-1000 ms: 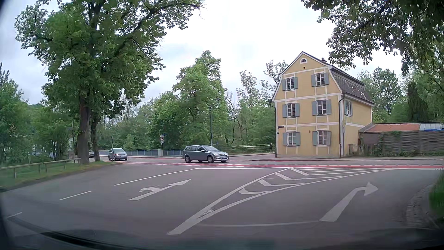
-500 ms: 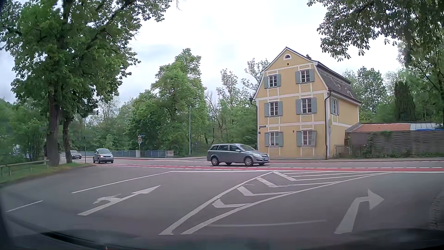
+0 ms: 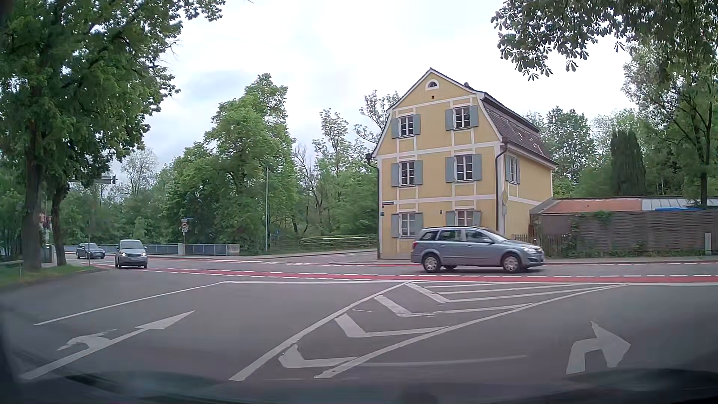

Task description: Follow the waypoints while adhering to traffic rules and regulations

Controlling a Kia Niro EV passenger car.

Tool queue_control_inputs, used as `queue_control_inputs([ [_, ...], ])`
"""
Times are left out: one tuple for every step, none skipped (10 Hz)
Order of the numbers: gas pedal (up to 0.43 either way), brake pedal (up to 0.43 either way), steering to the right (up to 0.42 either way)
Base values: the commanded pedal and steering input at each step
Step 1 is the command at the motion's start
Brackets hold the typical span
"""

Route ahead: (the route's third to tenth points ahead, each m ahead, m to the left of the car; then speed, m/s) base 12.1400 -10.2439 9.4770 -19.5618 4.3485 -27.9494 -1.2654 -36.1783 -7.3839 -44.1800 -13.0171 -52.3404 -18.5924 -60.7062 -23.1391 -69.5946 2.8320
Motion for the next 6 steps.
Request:
queue_control_inputs([
  [0.000, 0.000, 0.288],
  [0.000, 0.000, 0.296],
  [0.000, 0.000, 0.305],
  [0.000, 0.000, 0.317],
  [0.000, 0.000, 0.332],
  [0.000, 0.000, 0.347],
])
